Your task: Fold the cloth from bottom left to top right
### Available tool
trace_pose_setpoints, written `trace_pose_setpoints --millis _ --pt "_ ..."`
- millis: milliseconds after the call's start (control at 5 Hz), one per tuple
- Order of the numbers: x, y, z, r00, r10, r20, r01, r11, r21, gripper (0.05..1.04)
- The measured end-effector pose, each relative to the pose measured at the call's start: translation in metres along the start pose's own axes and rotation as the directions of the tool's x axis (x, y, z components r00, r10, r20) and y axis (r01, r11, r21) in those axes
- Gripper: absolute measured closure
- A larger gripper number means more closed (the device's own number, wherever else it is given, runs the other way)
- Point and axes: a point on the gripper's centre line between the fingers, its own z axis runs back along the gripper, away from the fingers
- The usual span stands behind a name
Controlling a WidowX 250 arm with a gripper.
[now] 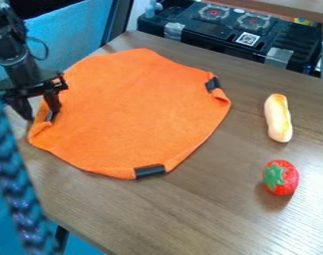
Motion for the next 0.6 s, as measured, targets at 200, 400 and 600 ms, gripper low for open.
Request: trace_pose_setpoints --millis 200,400,600 --pt "0.000 0.001 -0.002 1.000 0.004 -0.001 -0.004 1.000 0.004 0.736" --pt "0.001 0.005 -0.004 1.000 0.014 -0.007 -0.014 1.000 0.012 0.924" --pt "0.001 0.013 -0.002 0.998 0.057 -0.023 -0.056 0.998 0.003 1.015"
